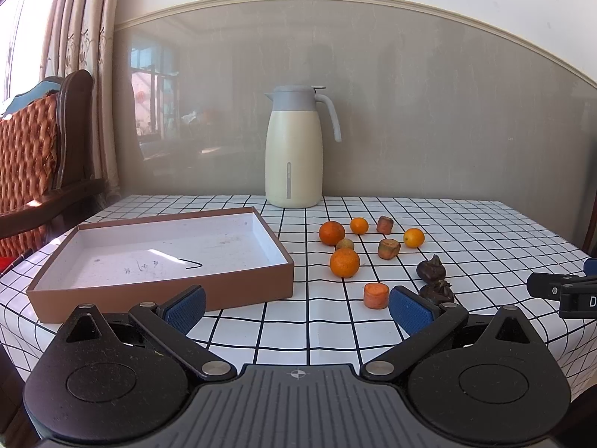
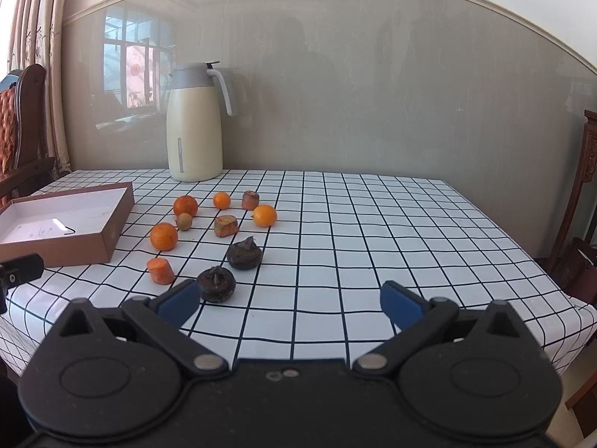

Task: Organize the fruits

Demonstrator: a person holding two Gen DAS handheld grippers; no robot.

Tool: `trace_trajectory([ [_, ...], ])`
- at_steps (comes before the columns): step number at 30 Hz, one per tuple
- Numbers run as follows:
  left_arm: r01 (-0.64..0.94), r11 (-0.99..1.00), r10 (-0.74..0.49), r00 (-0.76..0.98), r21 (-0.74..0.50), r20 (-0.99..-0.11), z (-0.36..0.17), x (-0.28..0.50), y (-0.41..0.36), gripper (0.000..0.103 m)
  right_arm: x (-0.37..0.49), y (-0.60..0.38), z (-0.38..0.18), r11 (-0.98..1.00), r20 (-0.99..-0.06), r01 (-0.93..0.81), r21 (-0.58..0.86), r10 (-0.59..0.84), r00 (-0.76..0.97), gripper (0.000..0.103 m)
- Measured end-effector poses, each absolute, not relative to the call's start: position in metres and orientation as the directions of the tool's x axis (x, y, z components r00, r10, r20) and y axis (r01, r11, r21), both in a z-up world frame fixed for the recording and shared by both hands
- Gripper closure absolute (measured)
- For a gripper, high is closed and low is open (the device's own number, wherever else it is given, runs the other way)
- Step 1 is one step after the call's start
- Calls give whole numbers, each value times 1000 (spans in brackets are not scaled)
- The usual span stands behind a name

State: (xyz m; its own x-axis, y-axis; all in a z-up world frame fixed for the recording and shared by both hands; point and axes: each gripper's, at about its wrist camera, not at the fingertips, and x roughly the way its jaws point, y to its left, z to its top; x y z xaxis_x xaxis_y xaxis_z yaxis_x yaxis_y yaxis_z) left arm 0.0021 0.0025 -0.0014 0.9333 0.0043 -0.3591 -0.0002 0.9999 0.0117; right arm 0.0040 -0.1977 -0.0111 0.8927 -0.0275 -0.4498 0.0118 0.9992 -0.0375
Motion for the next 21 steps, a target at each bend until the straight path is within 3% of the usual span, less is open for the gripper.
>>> trace_trajectory([
  [21, -7, 1000, 11, 934, 13, -356, -1, 1, 4, 0, 3, -198, -11, 999, -448, 14, -36, -29, 893, 6],
])
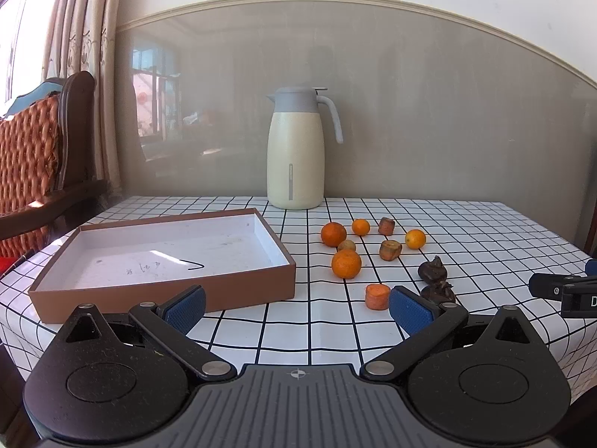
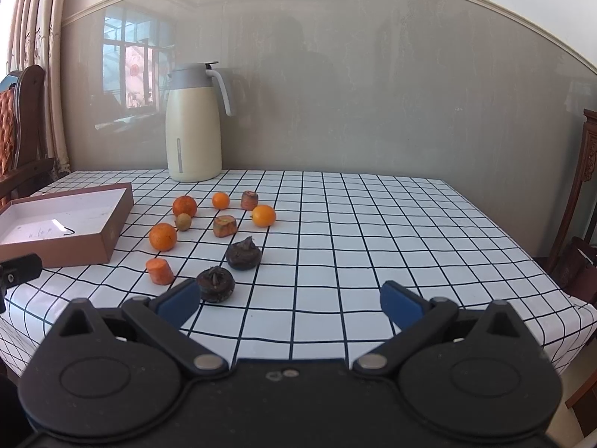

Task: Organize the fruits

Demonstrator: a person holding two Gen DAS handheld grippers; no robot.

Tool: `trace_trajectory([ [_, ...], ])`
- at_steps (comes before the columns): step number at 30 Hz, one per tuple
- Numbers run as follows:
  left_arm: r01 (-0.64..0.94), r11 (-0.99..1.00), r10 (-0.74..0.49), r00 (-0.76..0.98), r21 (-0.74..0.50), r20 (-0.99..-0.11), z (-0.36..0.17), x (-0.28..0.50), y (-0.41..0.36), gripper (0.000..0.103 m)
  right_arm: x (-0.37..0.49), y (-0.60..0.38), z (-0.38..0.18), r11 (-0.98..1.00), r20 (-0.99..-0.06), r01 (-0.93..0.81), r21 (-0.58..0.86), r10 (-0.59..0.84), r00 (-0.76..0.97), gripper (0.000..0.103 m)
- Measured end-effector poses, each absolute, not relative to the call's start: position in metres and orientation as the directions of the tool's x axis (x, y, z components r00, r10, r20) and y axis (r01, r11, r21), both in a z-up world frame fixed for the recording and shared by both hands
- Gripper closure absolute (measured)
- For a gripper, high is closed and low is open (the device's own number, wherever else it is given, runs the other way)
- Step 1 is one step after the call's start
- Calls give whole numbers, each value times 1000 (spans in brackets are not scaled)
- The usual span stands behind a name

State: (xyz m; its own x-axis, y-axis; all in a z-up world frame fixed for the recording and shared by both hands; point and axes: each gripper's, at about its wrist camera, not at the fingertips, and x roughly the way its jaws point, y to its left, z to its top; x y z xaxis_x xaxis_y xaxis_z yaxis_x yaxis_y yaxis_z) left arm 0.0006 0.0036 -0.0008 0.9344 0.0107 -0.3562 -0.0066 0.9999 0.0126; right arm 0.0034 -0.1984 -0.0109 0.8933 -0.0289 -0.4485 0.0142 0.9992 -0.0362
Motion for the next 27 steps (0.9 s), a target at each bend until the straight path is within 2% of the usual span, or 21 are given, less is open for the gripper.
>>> trace_trajectory([
  [15, -9, 1000, 14, 935, 14, -353, 0, -1, 3, 0, 0, -201, -11, 1000, -436, -7, -5, 4, 900, 6],
  [18, 4, 1000, -1, 927, 6, -375, 0, 6, 3, 0, 4, -200, -10, 1000, -453, -27, -5, 22, 891, 6],
  [22, 49, 999, -46, 924, -1, -380, -1, 23, -4, 0, 30, -208, -2, 999, -448, -23, 24, 31, 893, 13],
  [24, 64, 998, -52, 925, 20, -376, -2, 33, -13, 0, 46, -209, -5, 999, -464, -32, 35, 45, 885, 21],
  [25, 71, 997, -57, 925, 26, -375, -3, 38, -16, 0, 52, -209, -8, 998, -475, -45, 42, 59, 878, 30],
  [26, 73, 997, -56, 925, 30, -376, -4, 42, -19, 2, 57, -208, -12, 998, -484, -53, 39, 65, 873, 32],
  [27, 75, 997, -57, 924, 35, -379, -6, 47, -22, 11, 60, -204, -17, 997, -496, -64, 30, 71, 866, 32],
])
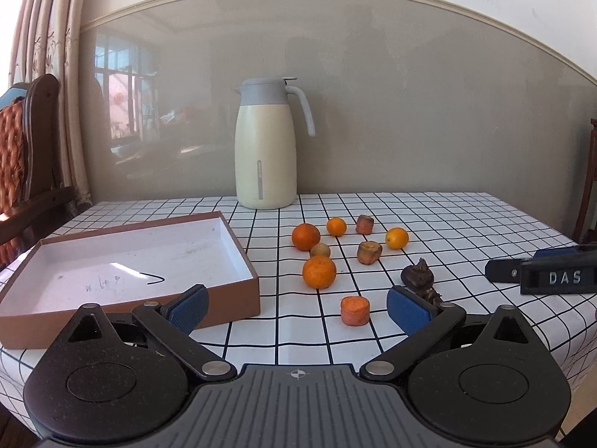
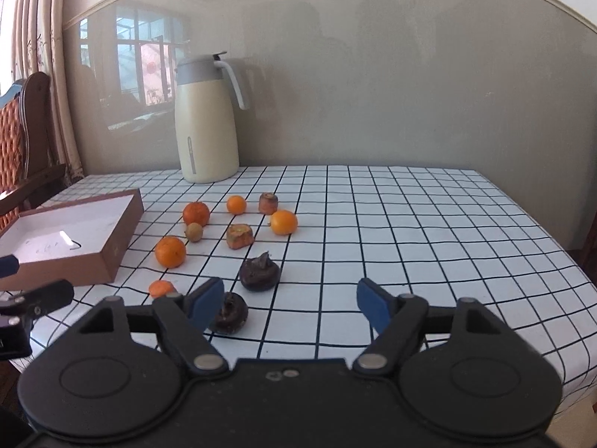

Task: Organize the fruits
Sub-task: 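Grasp the carrot piece with the left gripper while the right gripper grasps a water chestnut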

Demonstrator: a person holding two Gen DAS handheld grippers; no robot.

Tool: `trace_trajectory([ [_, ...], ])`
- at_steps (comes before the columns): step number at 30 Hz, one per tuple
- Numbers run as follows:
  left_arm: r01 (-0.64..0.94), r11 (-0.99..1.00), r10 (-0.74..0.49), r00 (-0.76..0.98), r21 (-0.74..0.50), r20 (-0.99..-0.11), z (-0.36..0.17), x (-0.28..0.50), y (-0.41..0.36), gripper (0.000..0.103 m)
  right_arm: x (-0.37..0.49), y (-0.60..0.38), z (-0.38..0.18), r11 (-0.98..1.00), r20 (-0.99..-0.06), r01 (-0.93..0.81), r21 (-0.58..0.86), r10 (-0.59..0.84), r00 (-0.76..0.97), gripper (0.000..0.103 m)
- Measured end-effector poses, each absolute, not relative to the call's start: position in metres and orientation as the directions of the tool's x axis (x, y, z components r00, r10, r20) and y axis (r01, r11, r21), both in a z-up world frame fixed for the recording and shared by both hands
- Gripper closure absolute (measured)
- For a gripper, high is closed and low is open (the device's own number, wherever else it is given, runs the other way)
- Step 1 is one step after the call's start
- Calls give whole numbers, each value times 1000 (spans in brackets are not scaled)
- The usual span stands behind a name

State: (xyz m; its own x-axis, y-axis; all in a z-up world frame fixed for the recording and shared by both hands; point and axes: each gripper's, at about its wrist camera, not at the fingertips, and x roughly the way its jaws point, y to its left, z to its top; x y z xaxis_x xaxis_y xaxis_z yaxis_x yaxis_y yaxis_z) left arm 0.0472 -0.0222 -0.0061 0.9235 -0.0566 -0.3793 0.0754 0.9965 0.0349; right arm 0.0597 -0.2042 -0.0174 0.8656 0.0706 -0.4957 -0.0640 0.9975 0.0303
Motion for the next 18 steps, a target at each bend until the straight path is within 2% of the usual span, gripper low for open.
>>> trace_trajectory([
  [2, 92, 995, -69, 913, 38, -403, -11, 58, -26, 24, 63, -198, -25, 996, -515, -85, 4, 75, 854, 35],
  [6, 113, 993, -86, 900, 37, -427, -21, 75, -32, 26, 70, -191, -33, 989, -530, -143, -20, 111, 841, 37],
  [8, 122, 992, -97, 890, 26, -446, -28, 85, -34, 26, 77, -188, -39, 985, -560, -169, -24, 127, 819, 50],
  [9, 132, 991, -108, 880, 20, -463, -33, 91, -36, 28, 80, -187, -42, 984, -568, -179, -23, 134, 812, 52],
  [14, 187, 982, -153, 851, 17, -503, -46, 107, -47, 34, 95, -180, -54, 974, -604, -226, -5, 177, 777, 53],
  [15, 195, 981, -158, 846, 21, -509, -48, 109, -50, 38, 97, -177, -56, 971, -610, -239, -12, 183, 771, 53],
  [16, 200, 980, -160, 840, 22, -519, -50, 113, -51, 41, 100, -174, -58, 969, -617, -248, -15, 187, 765, 57],
  [18, 203, 979, -169, 825, 3, -540, -54, 121, -52, 44, 105, -173, -62, 967, -626, -256, -6, 196, 755, 58],
])
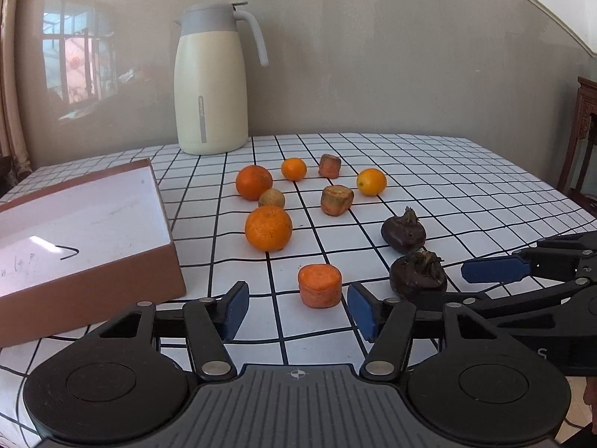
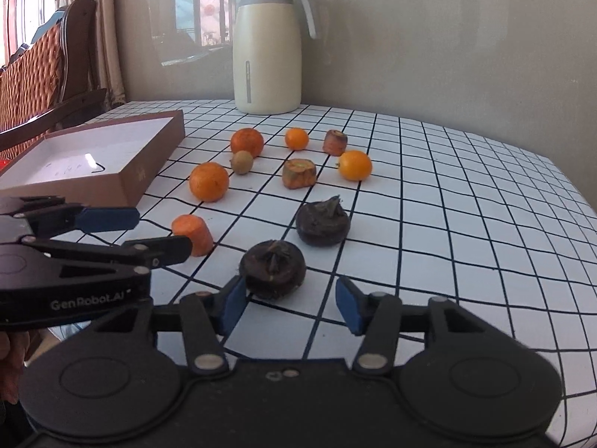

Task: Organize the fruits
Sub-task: 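Grasp the carrot piece with the left gripper while the right gripper grasps a water chestnut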

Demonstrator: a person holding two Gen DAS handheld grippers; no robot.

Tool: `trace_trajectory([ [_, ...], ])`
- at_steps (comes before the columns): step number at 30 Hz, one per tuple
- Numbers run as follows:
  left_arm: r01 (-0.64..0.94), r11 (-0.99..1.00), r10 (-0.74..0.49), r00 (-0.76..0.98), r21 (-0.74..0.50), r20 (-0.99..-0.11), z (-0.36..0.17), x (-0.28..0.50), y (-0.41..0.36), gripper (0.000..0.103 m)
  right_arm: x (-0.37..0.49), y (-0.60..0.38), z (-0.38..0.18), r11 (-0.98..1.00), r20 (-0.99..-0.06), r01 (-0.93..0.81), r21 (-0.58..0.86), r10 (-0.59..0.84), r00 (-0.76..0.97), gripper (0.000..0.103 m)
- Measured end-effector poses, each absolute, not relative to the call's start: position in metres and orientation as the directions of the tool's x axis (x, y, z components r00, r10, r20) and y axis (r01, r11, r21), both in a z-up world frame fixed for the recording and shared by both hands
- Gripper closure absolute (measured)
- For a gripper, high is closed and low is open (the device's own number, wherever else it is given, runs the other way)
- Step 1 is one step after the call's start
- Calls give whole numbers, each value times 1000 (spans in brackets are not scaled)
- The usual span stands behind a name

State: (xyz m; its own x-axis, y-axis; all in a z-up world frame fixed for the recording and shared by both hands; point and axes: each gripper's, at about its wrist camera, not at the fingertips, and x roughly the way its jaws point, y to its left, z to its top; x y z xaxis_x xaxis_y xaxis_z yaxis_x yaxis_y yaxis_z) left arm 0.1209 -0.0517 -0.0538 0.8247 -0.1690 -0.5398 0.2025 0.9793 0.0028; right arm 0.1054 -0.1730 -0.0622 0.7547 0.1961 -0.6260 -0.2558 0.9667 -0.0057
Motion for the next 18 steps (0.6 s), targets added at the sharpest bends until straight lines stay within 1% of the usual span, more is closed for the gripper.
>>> trace_trajectory([
  [6, 208, 978, -181, 810, -16, -558, -59, 139, -55, 44, 122, -178, -66, 971, -625, -237, 10, 191, 757, 62],
  [8, 209, 978, -181, 802, -17, -570, -62, 145, -58, 44, 128, -180, -68, 973, -622, -231, 9, 187, 760, 65],
  [14, 184, 983, -148, 807, 6, -571, -64, 147, -62, 46, 133, -179, -69, 972, -617, -233, -12, 176, 767, 68],
  [18, 167, 986, -129, 813, 15, -568, -64, 142, -61, 47, 135, -177, -69, 972, -617, -232, -24, 168, 769, 68],
])
